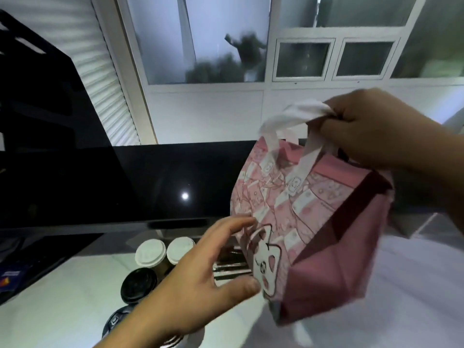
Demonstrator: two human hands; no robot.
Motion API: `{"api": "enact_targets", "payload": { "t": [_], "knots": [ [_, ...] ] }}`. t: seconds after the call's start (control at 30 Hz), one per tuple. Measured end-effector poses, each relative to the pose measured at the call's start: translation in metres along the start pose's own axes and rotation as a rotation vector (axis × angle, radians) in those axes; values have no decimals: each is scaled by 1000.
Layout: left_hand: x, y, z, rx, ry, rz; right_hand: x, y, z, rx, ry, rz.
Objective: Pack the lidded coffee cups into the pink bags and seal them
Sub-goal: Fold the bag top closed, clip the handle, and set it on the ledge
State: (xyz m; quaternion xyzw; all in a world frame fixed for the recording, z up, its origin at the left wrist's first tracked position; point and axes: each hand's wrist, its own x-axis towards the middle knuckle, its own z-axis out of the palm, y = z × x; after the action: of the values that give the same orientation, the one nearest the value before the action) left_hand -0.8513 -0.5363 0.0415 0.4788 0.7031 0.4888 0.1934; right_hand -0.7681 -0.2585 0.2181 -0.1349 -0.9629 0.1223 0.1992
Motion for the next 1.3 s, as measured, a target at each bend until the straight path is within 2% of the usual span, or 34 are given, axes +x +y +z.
{"api": "enact_targets", "payload": {
  "t": [0.13, 0.27, 0.4, 0.67, 1.03, 1.2, 1.3],
  "knots": [
    [24, -4, -22, 145, 95, 72, 50, -19, 19, -16, 101, -29],
    [65, -37, -48, 212, 177, -16, 101, -33, 59, -77, 160, -20],
    [103, -78, -72, 231, 250, -118, 139, -37, 109, -22, 159, 28],
    [144, -142, -106, 240, 301, -195, 199, -44, 181, 61, 133, 71],
    [162, -186, -131, 260, 390, -297, 249, -67, 219, 69, 116, -13],
    [161, -184, -132, 285, 404, -345, 243, -64, 201, 159, 21, -37],
    [153, -176, -127, 314, 455, -344, 218, -50, 184, 175, 62, -93]
  ]
}}
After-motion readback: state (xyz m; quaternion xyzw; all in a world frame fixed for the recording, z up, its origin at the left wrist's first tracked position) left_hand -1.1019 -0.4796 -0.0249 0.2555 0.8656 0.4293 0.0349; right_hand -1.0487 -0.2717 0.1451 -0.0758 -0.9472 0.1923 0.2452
